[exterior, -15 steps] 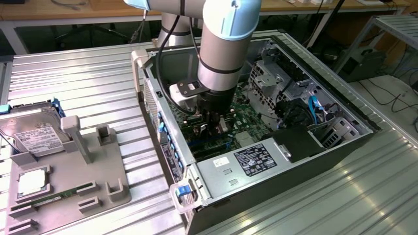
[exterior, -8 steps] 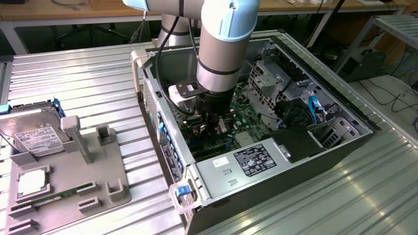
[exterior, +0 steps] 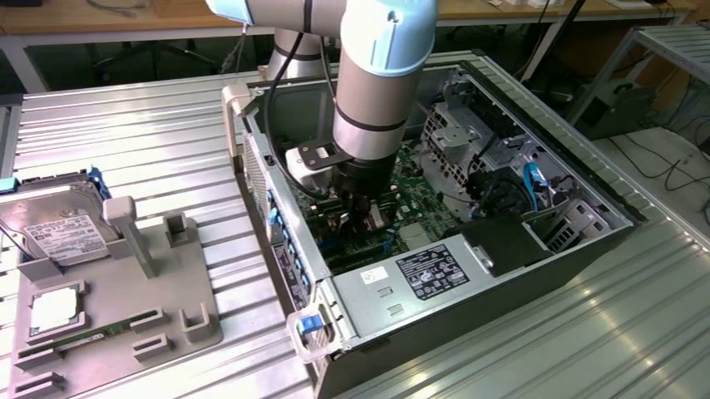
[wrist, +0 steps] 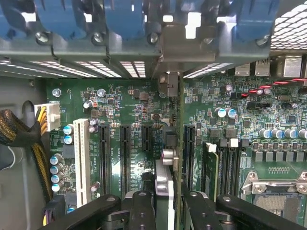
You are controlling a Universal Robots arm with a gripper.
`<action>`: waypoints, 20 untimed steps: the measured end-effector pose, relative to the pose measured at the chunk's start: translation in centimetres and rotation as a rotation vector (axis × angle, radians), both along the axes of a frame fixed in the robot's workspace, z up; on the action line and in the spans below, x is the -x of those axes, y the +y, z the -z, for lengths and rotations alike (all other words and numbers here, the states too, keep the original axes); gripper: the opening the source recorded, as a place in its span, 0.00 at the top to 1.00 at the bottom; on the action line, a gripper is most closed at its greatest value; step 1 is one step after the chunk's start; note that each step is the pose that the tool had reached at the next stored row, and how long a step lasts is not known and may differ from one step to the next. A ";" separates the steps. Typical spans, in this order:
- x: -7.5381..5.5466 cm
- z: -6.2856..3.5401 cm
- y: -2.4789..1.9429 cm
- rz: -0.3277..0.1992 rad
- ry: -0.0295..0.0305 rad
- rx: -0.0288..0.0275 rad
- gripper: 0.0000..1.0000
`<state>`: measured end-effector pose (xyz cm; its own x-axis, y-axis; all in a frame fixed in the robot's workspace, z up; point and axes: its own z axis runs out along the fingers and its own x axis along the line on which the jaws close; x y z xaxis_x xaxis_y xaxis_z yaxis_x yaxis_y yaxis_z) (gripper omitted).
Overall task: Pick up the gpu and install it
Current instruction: 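Insert the gpu into the slot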
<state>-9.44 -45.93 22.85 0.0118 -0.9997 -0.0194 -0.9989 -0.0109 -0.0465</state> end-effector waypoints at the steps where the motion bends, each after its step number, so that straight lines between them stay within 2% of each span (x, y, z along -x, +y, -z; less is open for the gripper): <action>1: 0.0 0.00 0.00 0.000 0.0000 0.0000 0.72; 7: 0.0 -0.27 0.01 0.000 -0.0007 -0.0012 0.72; 9: 0.0 -0.60 0.00 0.000 -0.0002 0.0000 0.65; 10: 0.0 -0.79 0.01 0.000 -0.0003 -0.0002 0.65; 11: 0.0 -1.10 0.00 0.000 -0.0002 -0.0001 0.65; 12: 0.0 -1.49 0.01 0.000 -0.0003 -0.0001 0.58; 20: 0.0 -5.02 0.02 0.000 -0.0013 -0.0001 0.58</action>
<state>-9.43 -45.92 27.87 0.0118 -0.9997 -0.0196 -0.9988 -0.0109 -0.0478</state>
